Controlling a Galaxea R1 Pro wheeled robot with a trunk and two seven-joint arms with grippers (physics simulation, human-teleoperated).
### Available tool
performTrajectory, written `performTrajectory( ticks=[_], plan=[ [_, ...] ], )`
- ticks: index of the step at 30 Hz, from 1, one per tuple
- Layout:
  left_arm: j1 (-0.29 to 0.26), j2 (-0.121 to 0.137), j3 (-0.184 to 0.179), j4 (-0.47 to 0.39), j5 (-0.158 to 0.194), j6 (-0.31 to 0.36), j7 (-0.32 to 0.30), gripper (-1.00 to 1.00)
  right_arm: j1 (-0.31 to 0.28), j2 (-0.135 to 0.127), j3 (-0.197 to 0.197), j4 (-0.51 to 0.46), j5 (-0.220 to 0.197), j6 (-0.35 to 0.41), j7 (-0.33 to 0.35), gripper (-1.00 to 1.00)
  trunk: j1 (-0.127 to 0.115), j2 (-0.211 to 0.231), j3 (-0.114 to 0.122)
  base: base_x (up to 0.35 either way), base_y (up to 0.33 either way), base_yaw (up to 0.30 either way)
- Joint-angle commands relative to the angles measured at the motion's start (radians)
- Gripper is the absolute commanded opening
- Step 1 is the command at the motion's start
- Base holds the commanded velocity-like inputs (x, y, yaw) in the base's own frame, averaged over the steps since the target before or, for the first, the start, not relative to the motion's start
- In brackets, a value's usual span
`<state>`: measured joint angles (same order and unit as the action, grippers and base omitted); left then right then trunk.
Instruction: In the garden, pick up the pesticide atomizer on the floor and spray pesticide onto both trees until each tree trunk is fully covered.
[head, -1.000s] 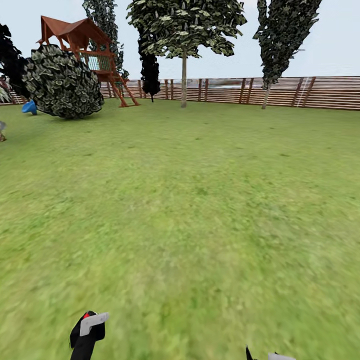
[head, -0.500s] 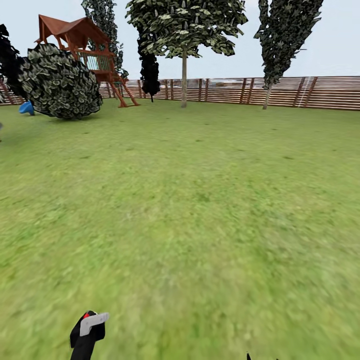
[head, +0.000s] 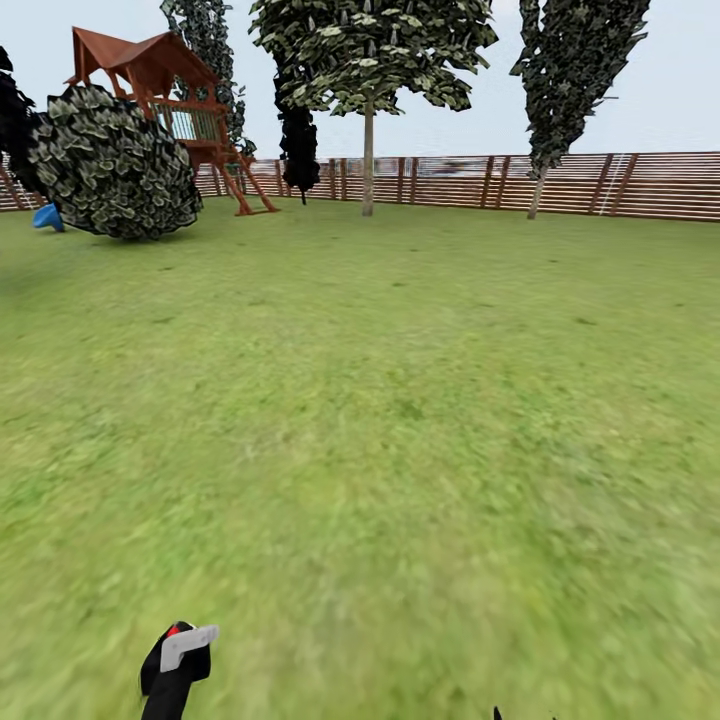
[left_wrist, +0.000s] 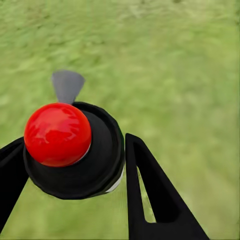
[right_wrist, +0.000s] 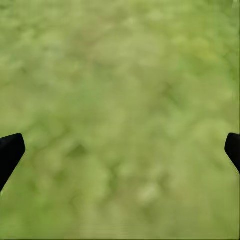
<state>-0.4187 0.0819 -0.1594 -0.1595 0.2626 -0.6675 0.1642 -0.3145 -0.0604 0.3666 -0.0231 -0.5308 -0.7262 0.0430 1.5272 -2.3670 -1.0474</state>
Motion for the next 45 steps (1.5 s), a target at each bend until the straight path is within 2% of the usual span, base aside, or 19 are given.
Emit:
performTrajectory(
  ticks=[1,25,33,45],
  plan=[
    [0.000,0.000,0.000,0.000,0.000,0.000,0.000,-1.00,0.000,0.000,0.000,0.000,0.000,0.000,0.000,1.00,0.000,0.000,0.000,0.338,0.000,0.000],
    [0.002,0.004,0.001,-0.001,-0.002,-0.002,0.000,-1.00,0.000,0.000,0.000,0.000,0.000,0.001,0.000,1.00,0.000,0.000,0.000,0.338,0.000,0.000],
    [0.053,0.006,0.001,0.001,-0.003,-0.002,0.000,-1.00,0.000,0.000,0.000,0.000,0.000,0.000,0.000,1.00,0.000,0.000,0.000,0.338,0.000,0.000],
    [0.070,0.007,0.000,0.000,-0.003,-0.003,0.000,-1.00,0.000,0.000,0.000,0.000,0.000,0.000,0.000,1.00,0.000,0.000,0.000,0.338,0.000,0.000]
  ],
)
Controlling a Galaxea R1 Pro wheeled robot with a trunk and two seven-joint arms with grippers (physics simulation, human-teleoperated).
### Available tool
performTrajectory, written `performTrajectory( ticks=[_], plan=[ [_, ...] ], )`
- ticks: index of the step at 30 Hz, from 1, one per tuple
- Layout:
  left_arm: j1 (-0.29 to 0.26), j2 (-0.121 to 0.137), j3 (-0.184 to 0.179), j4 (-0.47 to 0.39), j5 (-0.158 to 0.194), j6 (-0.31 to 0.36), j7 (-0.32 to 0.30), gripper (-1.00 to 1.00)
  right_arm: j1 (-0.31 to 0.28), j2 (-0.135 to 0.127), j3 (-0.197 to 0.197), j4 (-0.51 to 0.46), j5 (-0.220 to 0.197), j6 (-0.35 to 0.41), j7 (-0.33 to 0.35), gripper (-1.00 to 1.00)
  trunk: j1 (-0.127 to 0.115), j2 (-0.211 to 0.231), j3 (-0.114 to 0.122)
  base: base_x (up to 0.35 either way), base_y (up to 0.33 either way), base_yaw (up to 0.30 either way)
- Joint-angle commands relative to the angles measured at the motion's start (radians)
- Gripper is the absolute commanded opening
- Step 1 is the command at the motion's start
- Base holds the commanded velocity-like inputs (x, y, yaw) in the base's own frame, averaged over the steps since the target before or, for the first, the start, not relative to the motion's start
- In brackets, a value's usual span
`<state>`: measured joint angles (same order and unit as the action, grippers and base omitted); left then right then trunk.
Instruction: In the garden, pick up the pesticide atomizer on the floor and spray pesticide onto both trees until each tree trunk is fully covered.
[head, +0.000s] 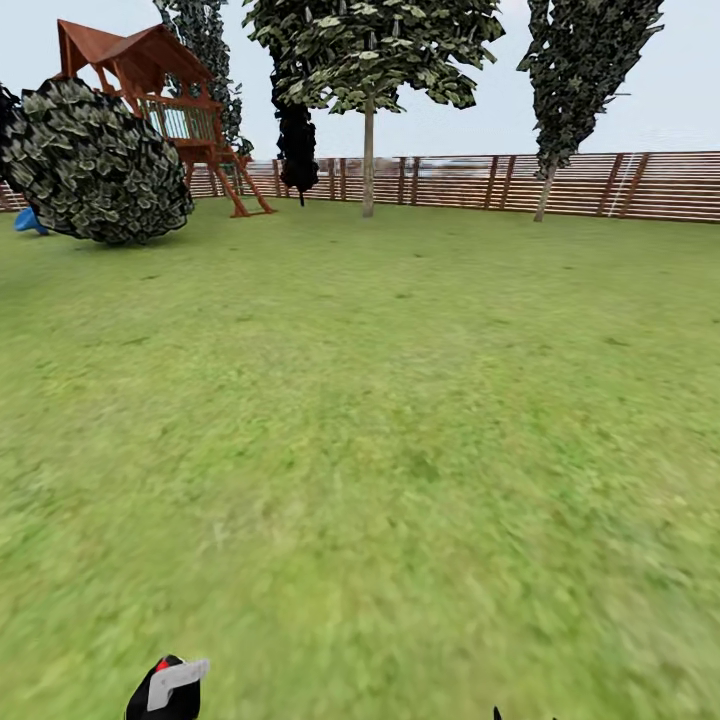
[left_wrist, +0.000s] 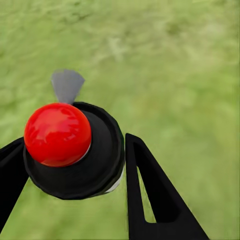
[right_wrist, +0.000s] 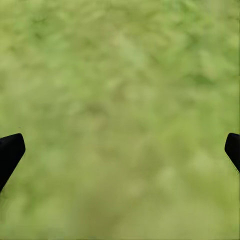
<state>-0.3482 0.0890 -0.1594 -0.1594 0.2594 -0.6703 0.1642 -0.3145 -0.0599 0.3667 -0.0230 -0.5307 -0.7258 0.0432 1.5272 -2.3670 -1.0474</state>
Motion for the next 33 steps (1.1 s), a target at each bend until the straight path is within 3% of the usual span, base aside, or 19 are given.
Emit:
performTrajectory(
  ticks=[1,33],
  plan=[
    [0.000,0.000,0.000,0.000,0.000,0.000,0.000,-1.00,0.000,0.000,0.000,0.000,0.000,0.000,0.000,1.00,0.000,0.000,0.000,0.338,0.000,0.000],
    [0.000,-0.002,-0.002,0.000,-0.002,-0.002,-0.002,-1.00,0.000,0.000,0.000,0.000,0.000,0.000,0.001,1.00,0.000,0.000,0.000,0.338,0.000,0.000]
  ],
)
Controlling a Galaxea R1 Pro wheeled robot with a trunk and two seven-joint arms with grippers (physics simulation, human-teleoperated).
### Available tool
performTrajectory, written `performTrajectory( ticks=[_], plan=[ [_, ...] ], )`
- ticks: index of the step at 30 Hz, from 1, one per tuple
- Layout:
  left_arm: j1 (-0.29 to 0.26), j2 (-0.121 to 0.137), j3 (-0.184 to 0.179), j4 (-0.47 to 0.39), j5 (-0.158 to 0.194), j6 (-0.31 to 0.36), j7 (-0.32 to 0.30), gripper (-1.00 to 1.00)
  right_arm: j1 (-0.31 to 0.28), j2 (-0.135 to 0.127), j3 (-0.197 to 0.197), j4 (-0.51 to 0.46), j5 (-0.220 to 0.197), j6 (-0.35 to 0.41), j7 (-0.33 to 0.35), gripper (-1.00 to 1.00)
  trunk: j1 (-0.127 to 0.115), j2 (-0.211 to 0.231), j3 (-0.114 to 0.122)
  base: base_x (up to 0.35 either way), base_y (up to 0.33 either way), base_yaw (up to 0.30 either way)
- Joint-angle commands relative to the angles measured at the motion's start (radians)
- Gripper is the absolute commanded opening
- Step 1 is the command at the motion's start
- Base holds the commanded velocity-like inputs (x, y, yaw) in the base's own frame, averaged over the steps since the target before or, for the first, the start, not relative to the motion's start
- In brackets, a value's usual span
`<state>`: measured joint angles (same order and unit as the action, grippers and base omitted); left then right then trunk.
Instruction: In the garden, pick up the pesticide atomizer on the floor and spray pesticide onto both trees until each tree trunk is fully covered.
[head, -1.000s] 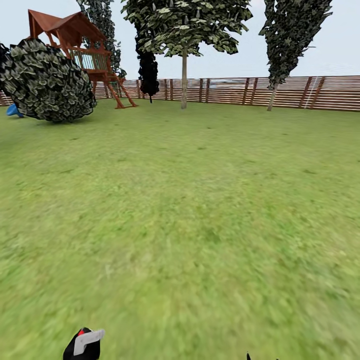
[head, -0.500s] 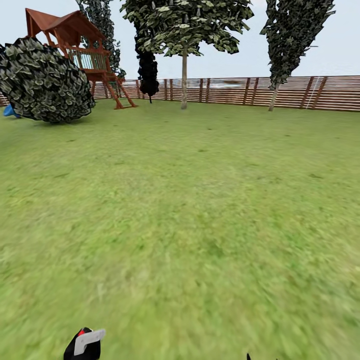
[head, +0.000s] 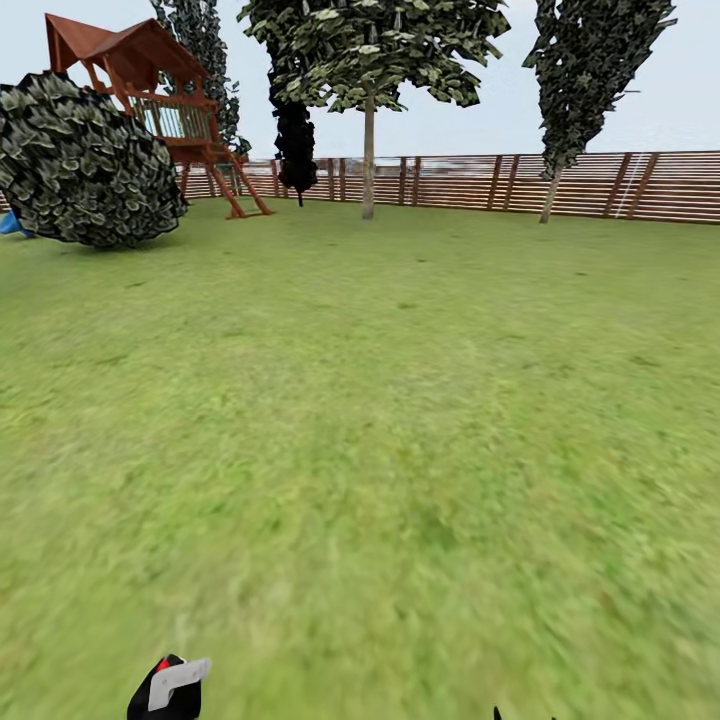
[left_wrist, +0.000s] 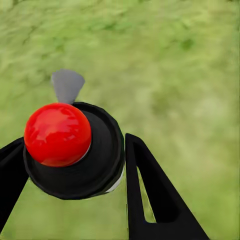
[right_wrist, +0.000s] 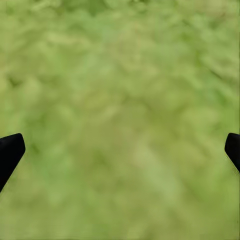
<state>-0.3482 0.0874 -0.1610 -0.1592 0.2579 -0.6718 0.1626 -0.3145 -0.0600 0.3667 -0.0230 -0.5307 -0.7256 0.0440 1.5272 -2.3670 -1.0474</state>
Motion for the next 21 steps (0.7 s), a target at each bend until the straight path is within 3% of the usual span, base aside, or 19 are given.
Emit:
performTrajectory(
  ticks=[1,21],
  plan=[
    [0.000,0.000,0.000,0.000,0.000,0.000,0.000,-1.00,0.000,0.000,0.000,0.000,0.000,0.000,0.000,1.00,0.000,0.000,0.000,0.338,0.000,0.000],
    [0.000,0.000,0.000,0.001,0.000,0.000,0.001,-1.00,0.000,-0.001,0.000,0.000,0.000,0.000,-0.001,1.00,0.000,0.000,0.000,0.338,0.000,0.000]
  ],
)
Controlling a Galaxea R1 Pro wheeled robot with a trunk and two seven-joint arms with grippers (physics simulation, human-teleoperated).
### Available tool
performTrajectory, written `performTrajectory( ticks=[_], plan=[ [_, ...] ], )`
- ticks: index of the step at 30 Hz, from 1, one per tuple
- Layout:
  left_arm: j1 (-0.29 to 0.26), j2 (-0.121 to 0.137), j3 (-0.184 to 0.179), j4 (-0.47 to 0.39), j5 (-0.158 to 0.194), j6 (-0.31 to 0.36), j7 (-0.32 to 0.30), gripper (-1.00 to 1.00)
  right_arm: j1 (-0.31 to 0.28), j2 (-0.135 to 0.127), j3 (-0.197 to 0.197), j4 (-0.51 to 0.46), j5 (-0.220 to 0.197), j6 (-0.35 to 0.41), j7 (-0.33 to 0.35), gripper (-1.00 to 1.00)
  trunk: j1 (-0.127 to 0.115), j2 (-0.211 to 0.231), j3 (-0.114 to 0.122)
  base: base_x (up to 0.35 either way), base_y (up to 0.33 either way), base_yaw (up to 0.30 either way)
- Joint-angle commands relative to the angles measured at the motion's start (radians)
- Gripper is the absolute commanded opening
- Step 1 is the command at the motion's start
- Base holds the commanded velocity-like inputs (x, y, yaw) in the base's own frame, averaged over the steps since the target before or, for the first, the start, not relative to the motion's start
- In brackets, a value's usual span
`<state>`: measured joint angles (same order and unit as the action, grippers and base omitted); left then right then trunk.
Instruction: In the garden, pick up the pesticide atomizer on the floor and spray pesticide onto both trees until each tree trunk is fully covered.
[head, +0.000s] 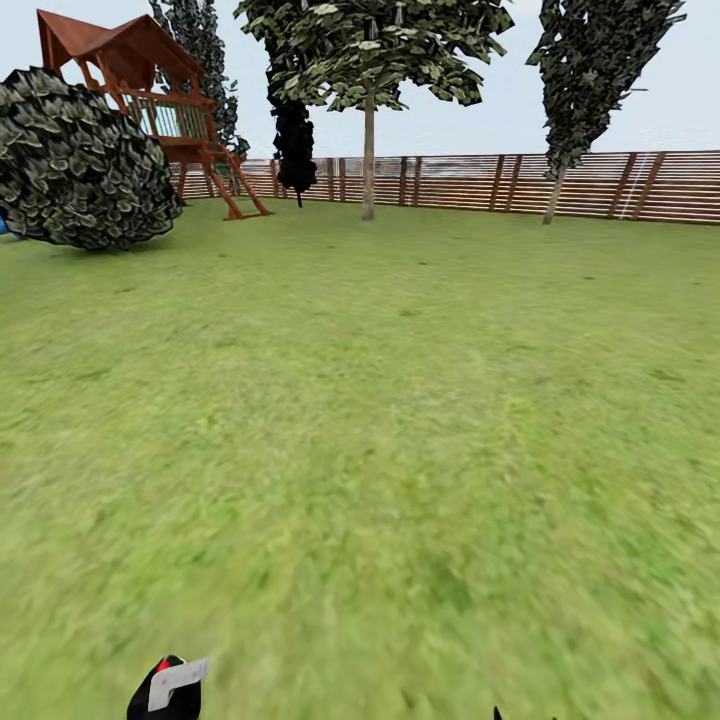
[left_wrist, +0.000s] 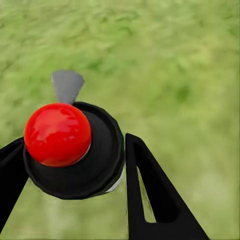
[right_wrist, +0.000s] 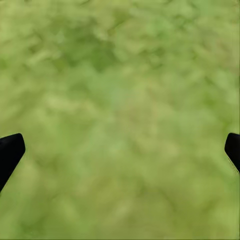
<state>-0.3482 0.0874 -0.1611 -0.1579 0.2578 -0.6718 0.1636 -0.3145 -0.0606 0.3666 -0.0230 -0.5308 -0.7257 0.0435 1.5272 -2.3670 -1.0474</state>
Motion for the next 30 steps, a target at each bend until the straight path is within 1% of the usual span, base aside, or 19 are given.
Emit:
performTrajectory(
  ticks=[1,30],
  plan=[
    [0.000,0.000,0.000,0.000,0.000,0.000,0.000,-1.00,0.000,0.000,0.000,0.000,0.000,0.000,0.000,1.00,0.000,0.000,0.000,0.338,0.000,0.000],
    [0.001,0.000,0.000,-0.002,0.000,0.000,0.000,-1.00,0.000,0.000,0.000,0.000,0.000,0.000,0.000,1.00,0.000,0.000,0.000,0.338,0.000,0.000]
  ],
)
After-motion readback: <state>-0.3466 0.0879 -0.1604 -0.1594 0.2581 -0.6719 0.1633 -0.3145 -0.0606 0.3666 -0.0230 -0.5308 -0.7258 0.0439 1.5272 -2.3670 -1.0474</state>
